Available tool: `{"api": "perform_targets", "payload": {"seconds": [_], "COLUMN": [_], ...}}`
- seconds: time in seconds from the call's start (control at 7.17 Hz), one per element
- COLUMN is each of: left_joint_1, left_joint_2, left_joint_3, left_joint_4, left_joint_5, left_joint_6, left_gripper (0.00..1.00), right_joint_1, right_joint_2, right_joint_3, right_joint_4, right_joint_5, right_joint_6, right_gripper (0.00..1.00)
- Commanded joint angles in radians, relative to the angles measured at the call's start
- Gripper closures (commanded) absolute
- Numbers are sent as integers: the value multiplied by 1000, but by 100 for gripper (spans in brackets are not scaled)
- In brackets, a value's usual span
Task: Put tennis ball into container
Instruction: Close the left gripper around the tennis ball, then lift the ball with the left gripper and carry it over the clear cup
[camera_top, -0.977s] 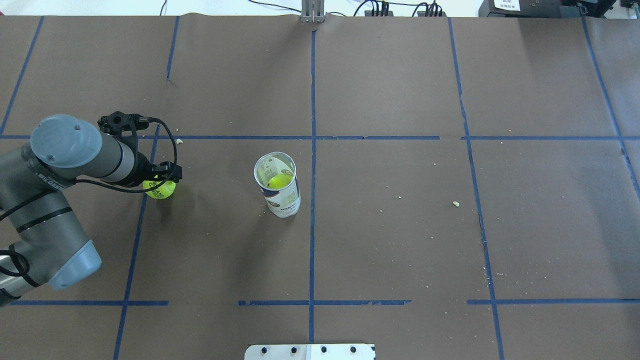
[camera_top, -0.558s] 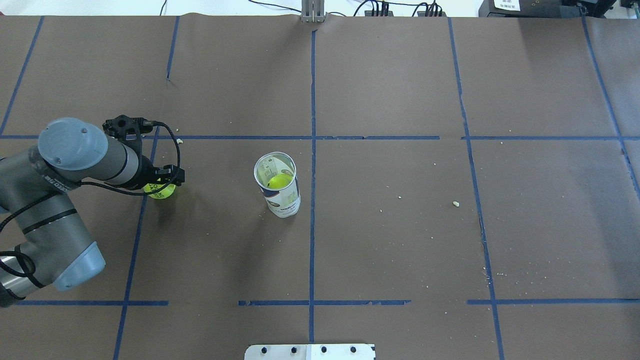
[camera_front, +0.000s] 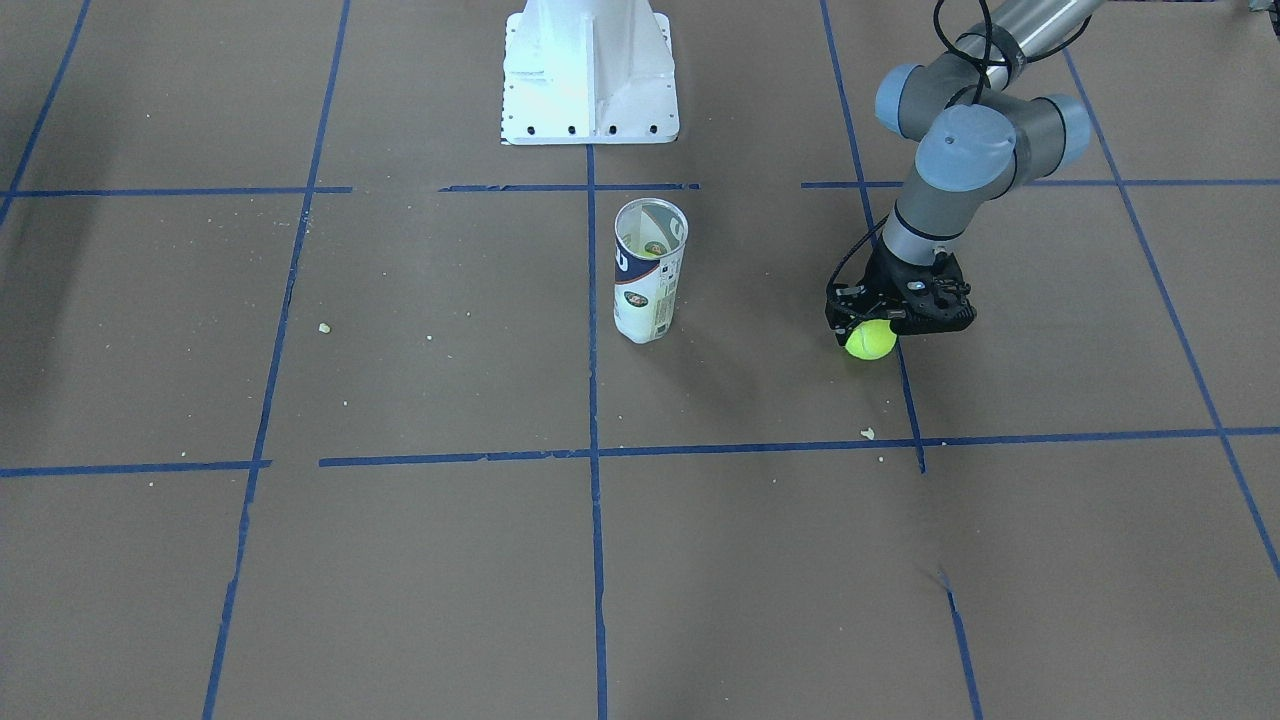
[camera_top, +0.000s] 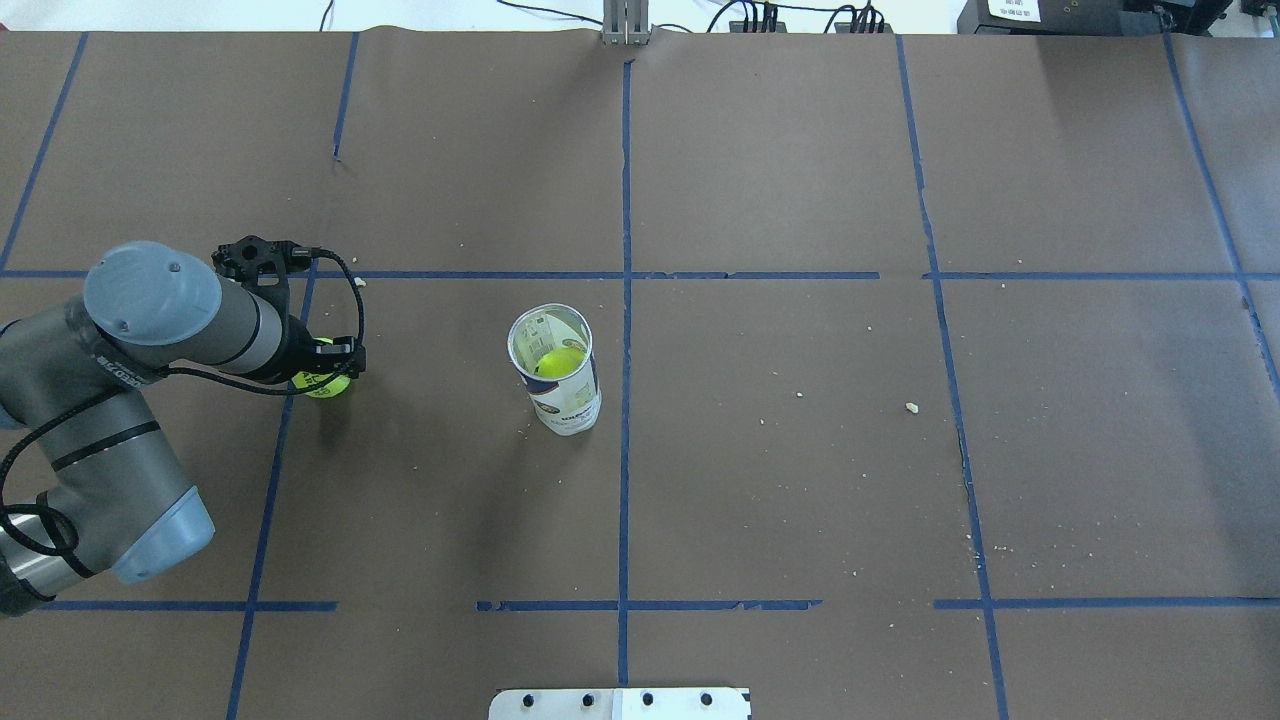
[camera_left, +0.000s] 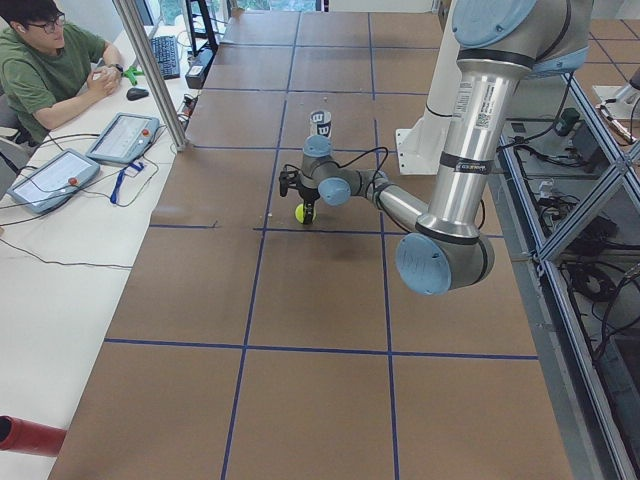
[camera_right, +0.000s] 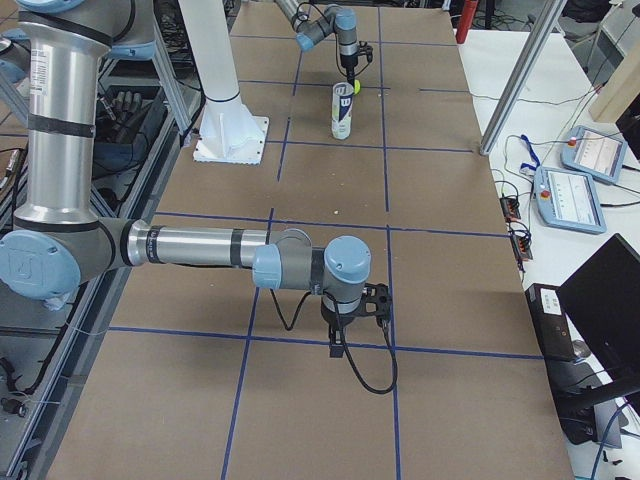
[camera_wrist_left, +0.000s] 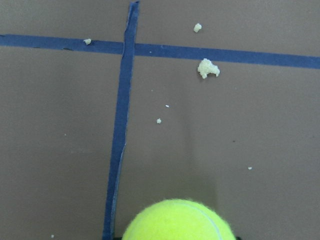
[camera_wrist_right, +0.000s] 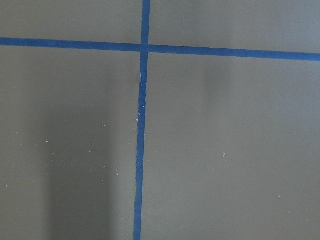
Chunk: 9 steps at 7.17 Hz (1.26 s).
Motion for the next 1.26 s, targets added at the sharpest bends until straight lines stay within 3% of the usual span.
{"api": "perform_targets", "payload": {"seconds": [0.0, 0.42, 0.56, 0.84, 1.12], "left_joint_1": [-12, -83, -138, -135, -102], "left_joint_2": [15, -32, -120, -321, -436], "left_joint_3": [-98, -360, -391, -404, -352], "left_joint_4": [29, 349, 492, 743, 744], "left_joint_5": [-2, -26, -78, -108, -117], "left_joint_6": [1, 4, 1, -28, -178], "left_gripper": [100, 100, 100, 100, 100], "right_joint_1": [0, 0, 0, 0, 0], "right_joint_2": [0, 1, 0, 0, 1], "right_joint_3": [0, 0, 0, 0, 0], "right_joint_4": [0, 0, 0, 0, 0], "right_joint_5": [0, 0, 0, 0, 0], "right_joint_6": [0, 0, 0, 0, 0], "right_gripper": [0, 0, 0, 0, 0]}}
